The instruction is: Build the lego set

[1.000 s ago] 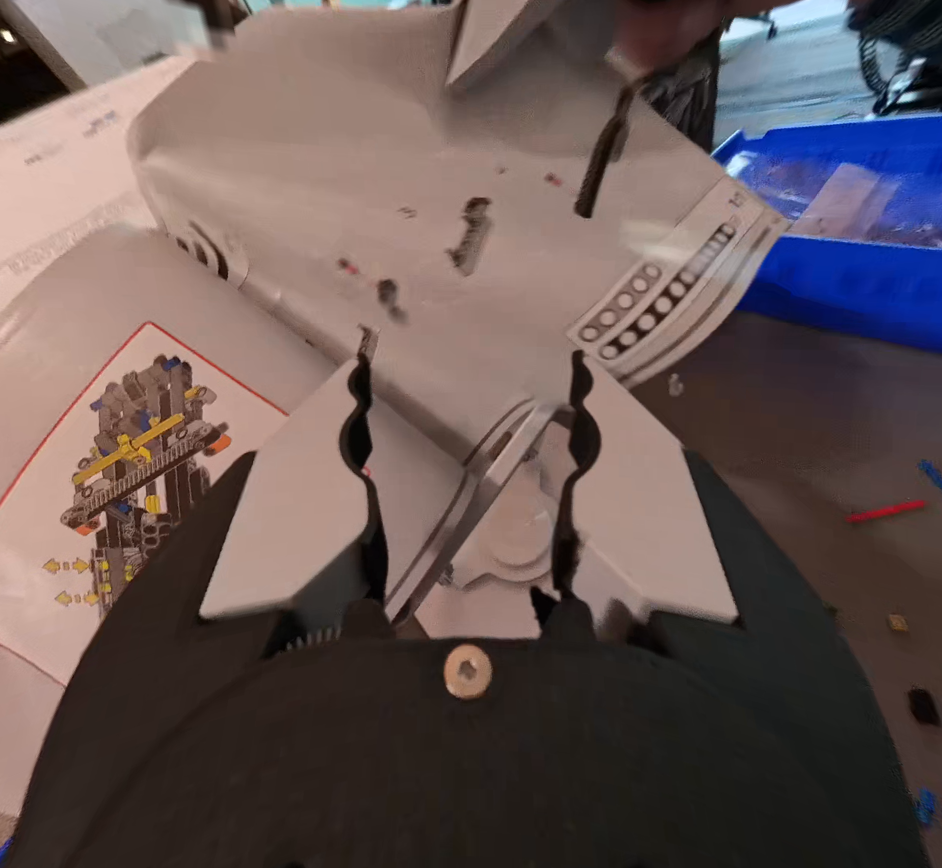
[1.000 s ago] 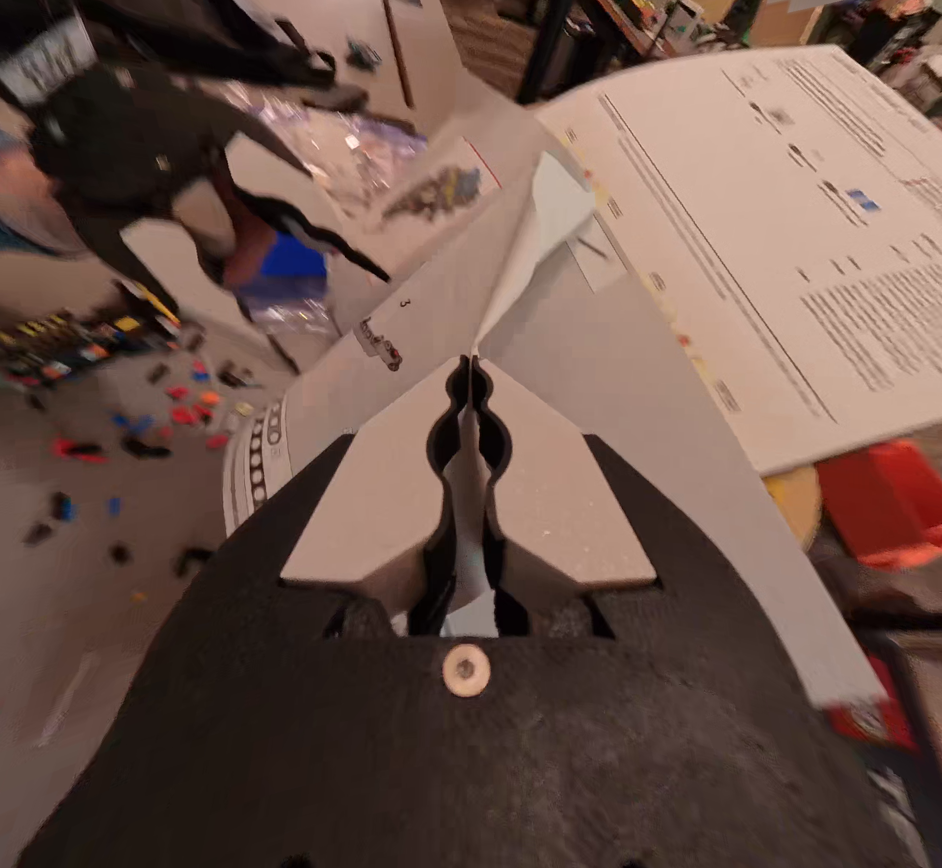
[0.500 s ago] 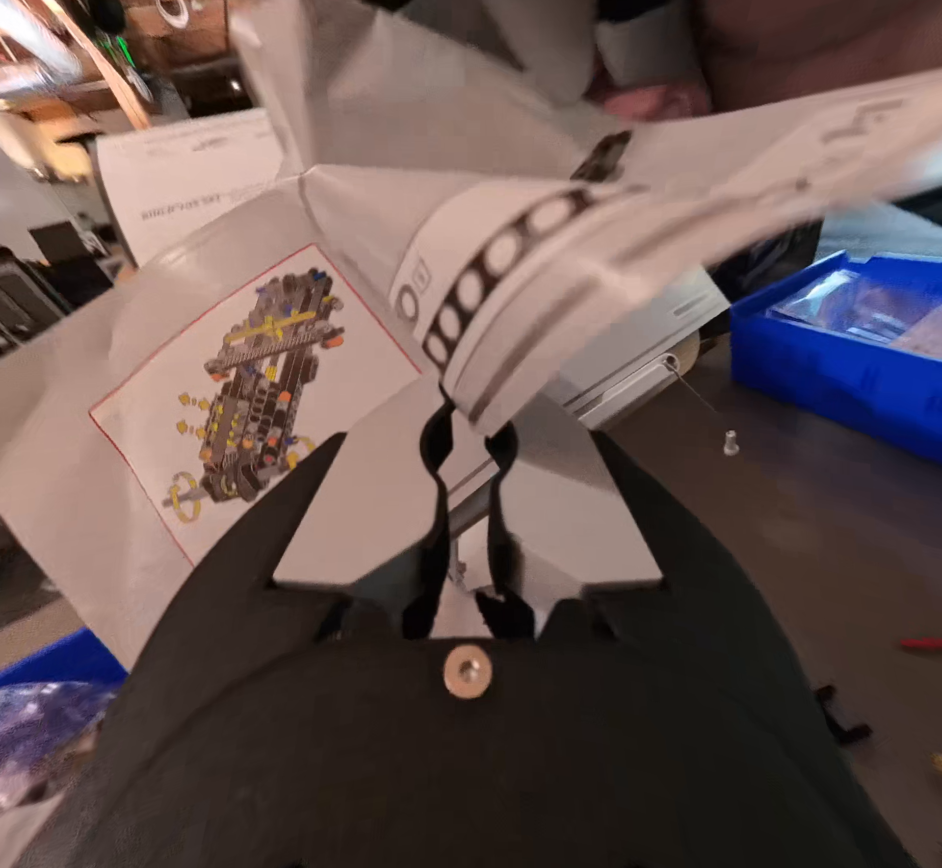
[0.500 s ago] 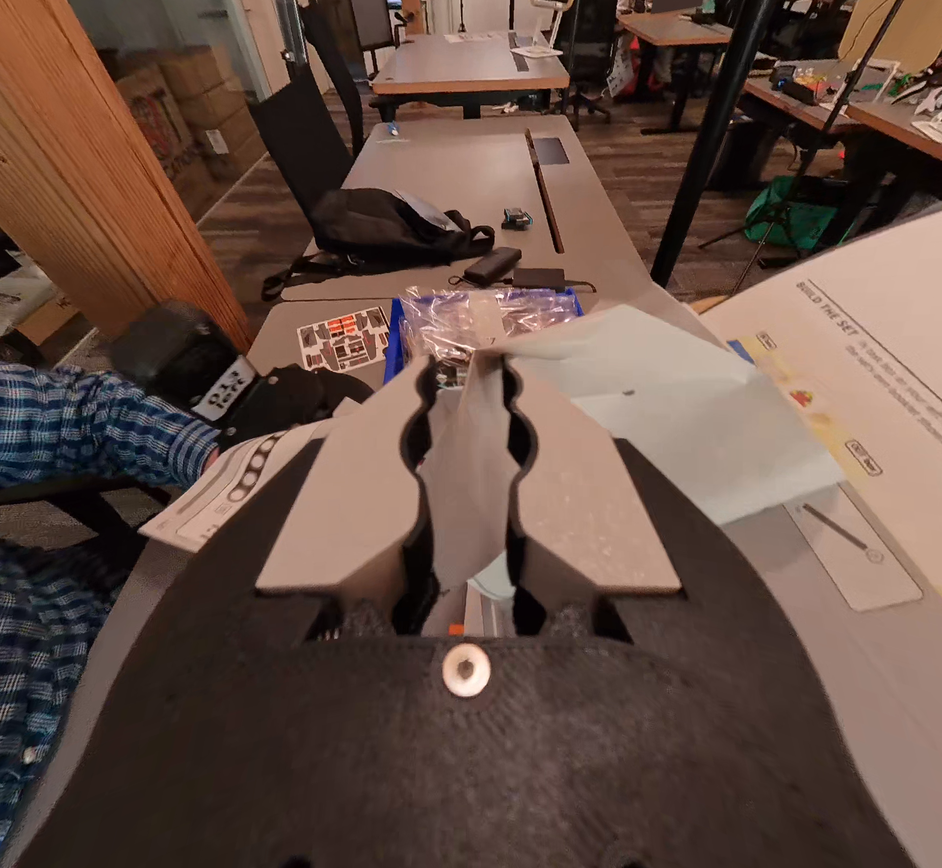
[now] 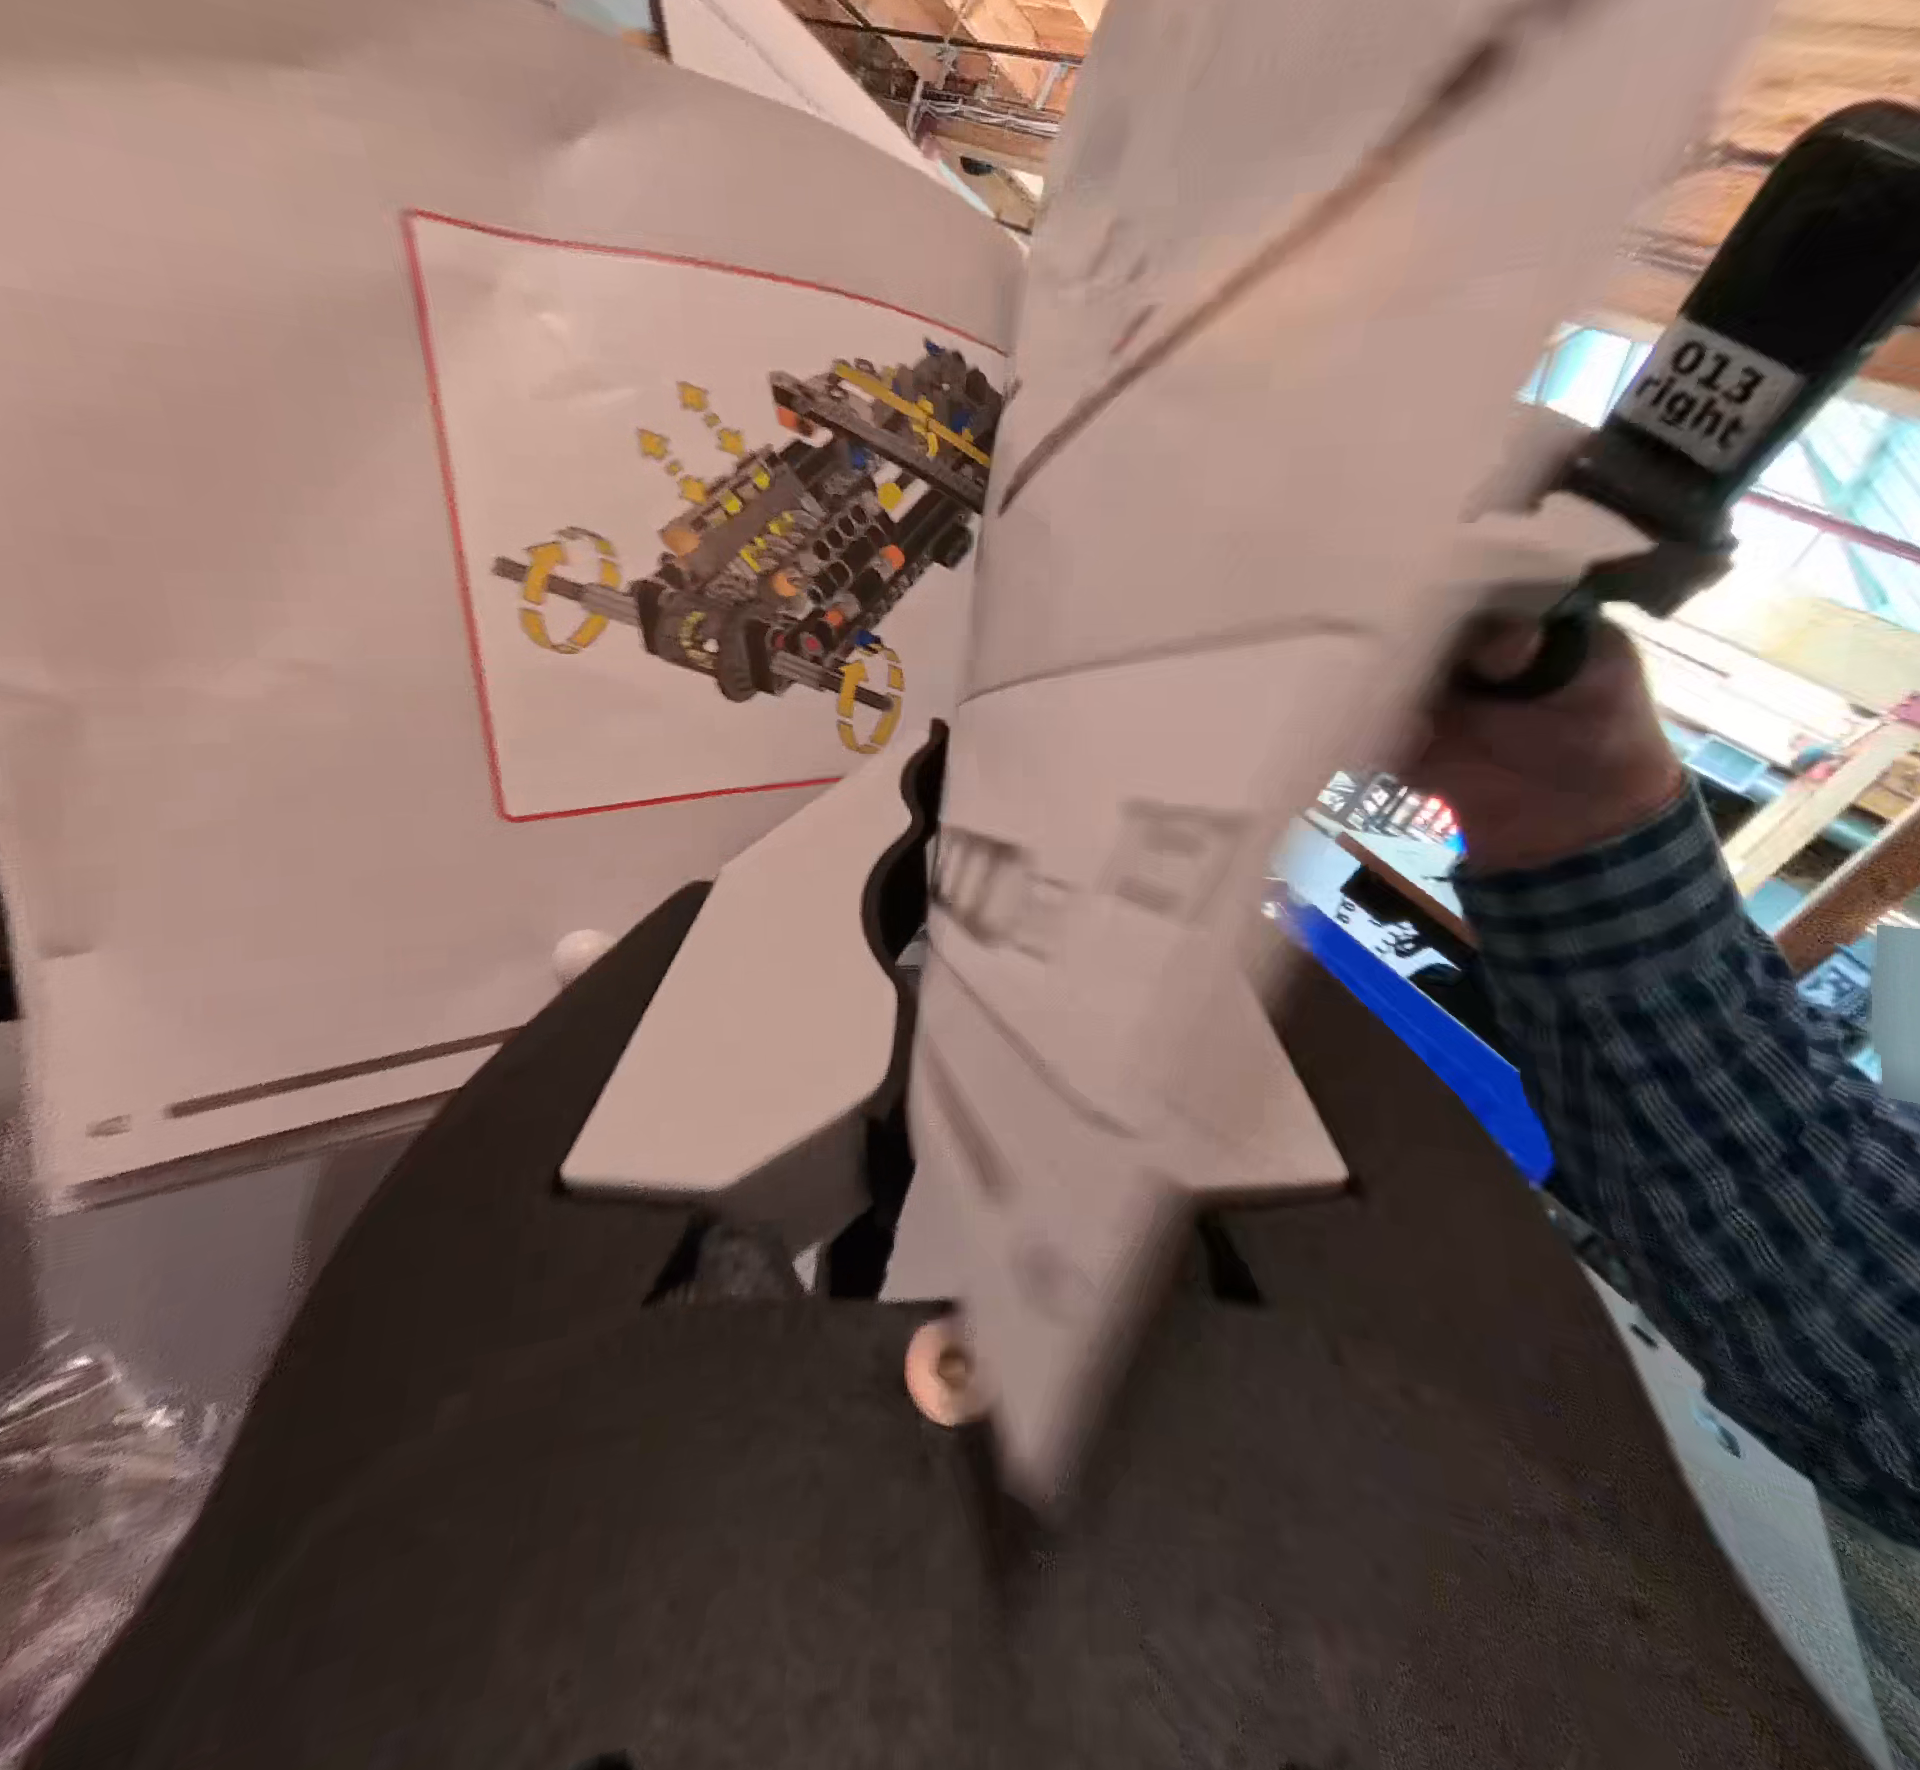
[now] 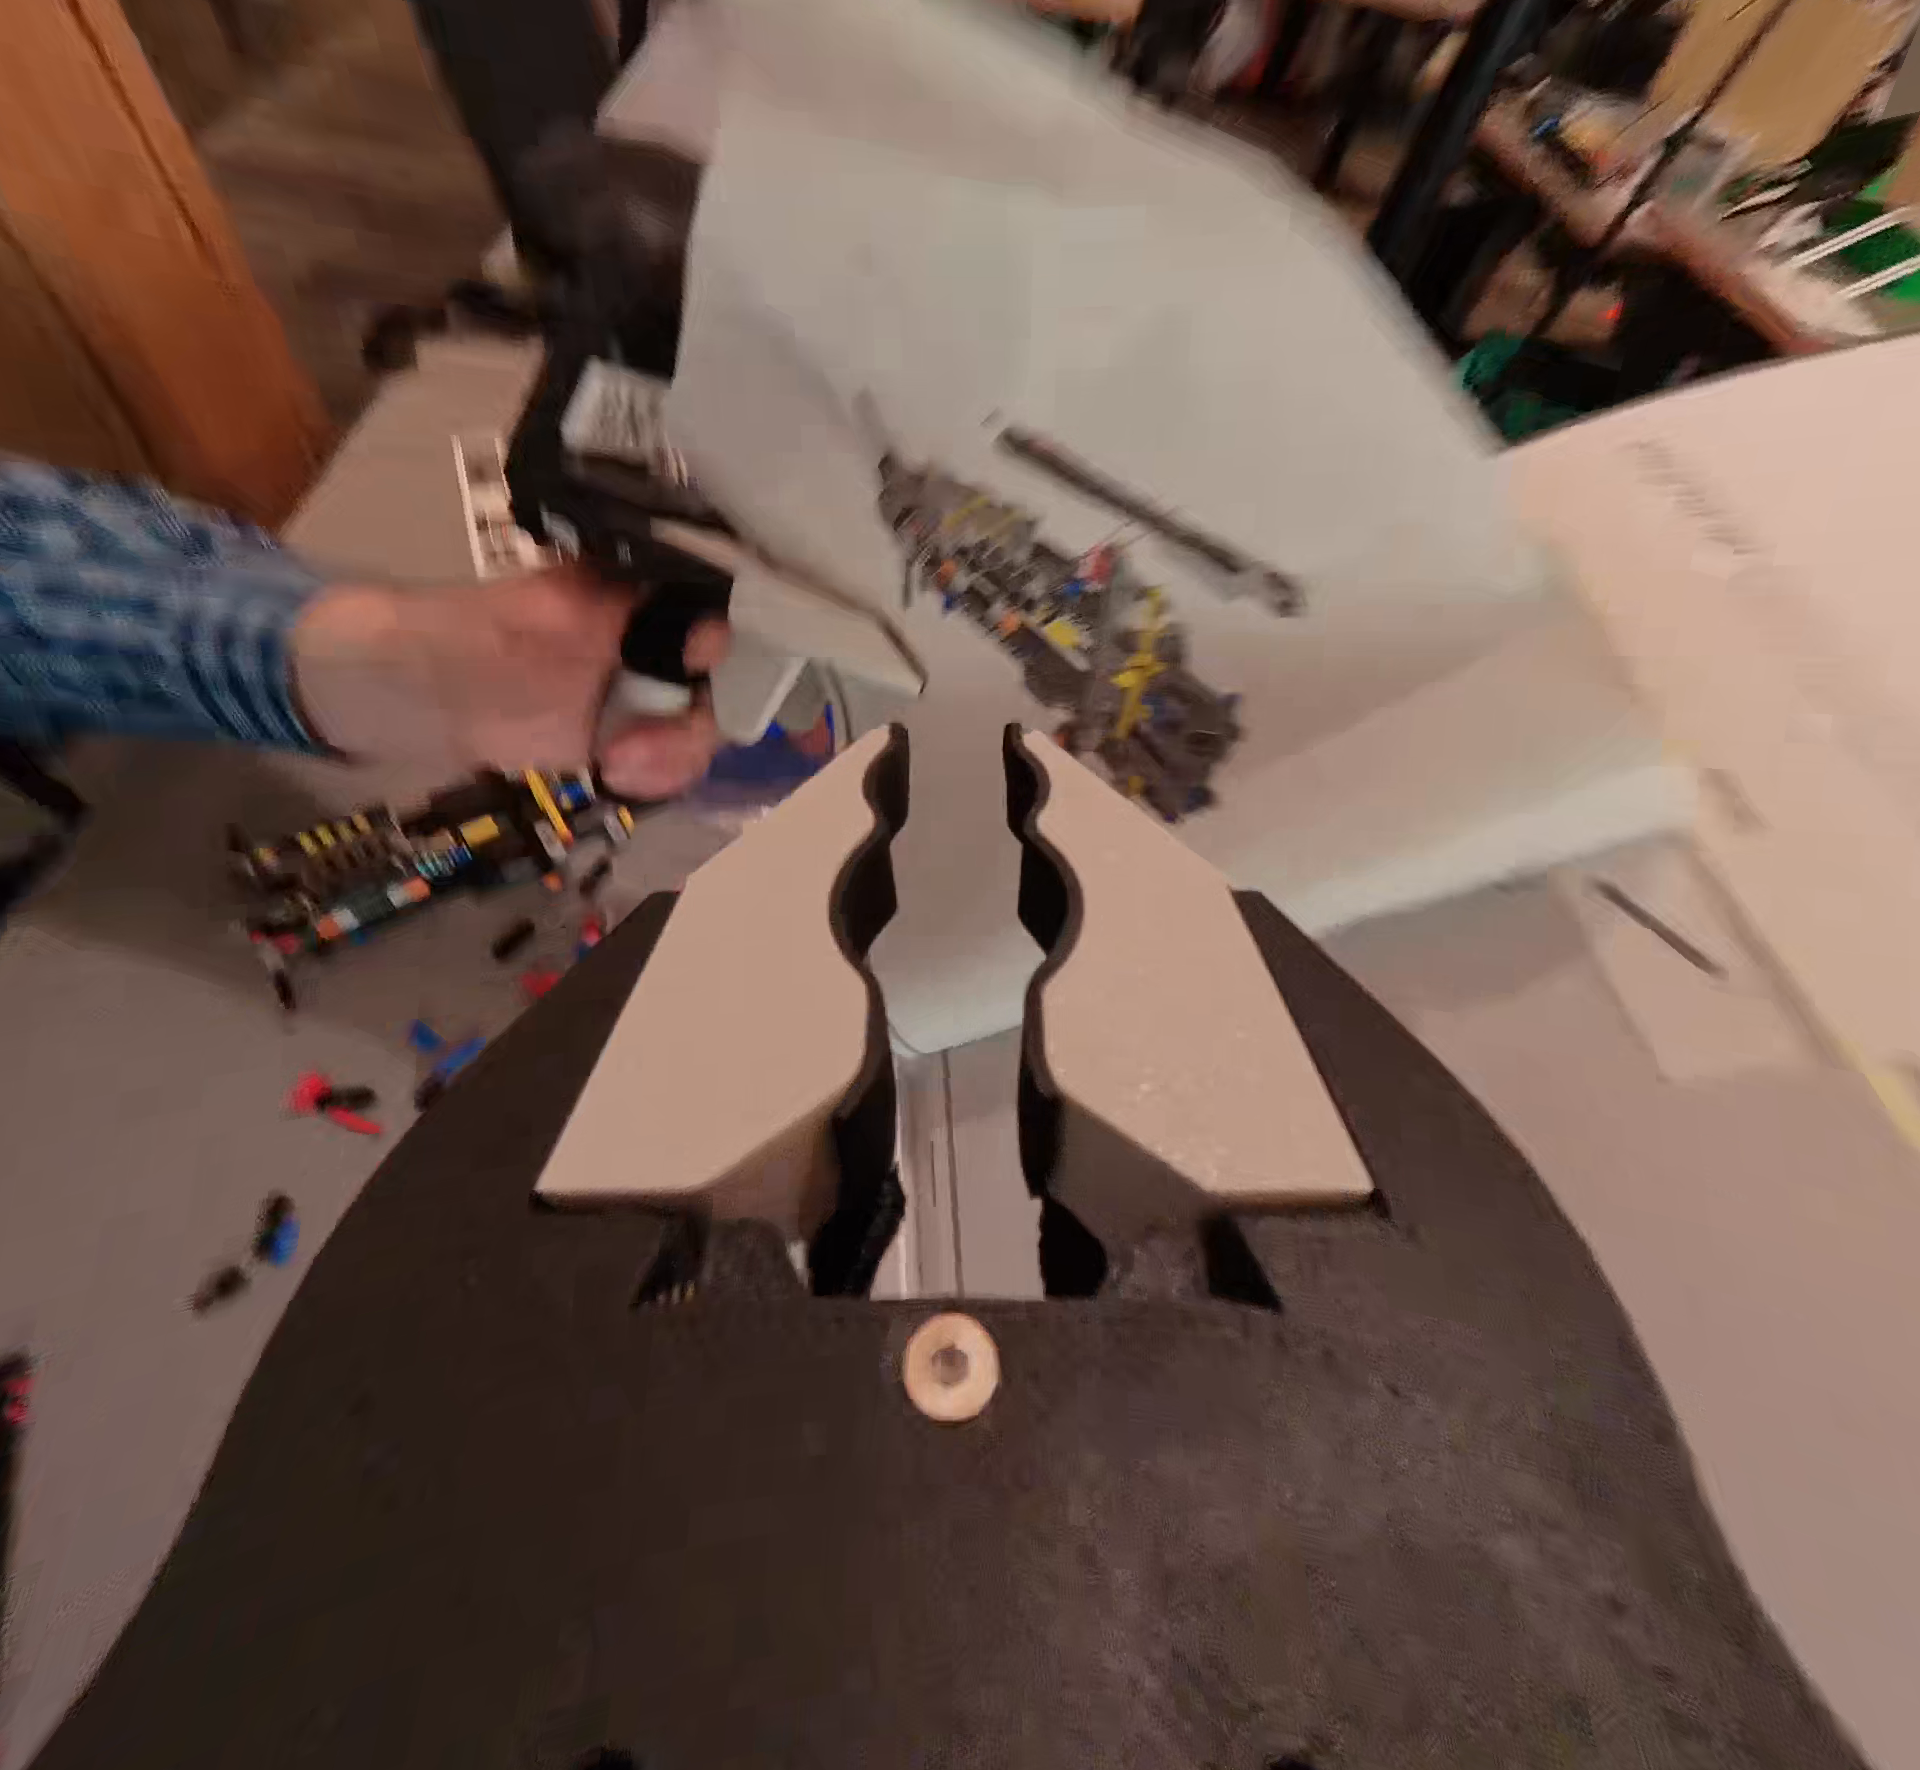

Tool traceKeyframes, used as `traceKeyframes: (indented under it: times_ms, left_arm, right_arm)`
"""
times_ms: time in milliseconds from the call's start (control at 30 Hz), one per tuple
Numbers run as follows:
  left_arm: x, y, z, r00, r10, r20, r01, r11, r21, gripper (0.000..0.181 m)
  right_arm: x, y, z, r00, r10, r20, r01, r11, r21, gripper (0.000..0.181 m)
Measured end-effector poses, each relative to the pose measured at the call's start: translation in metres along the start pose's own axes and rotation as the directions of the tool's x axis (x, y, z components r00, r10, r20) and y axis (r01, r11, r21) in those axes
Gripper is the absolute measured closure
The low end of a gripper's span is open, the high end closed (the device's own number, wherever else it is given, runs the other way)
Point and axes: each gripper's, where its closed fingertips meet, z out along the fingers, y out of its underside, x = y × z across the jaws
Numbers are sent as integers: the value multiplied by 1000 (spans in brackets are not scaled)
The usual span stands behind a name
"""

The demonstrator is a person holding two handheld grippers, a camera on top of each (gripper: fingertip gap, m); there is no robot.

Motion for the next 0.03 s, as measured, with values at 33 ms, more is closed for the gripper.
traceKeyframes:
  times_ms: [33]
  left_arm:
    - [-2,-5,-4,1000,10,9,-10,1000,12,180]
  right_arm:
    - [-2,11,23,999,-51,-4,51,995,-81,166]
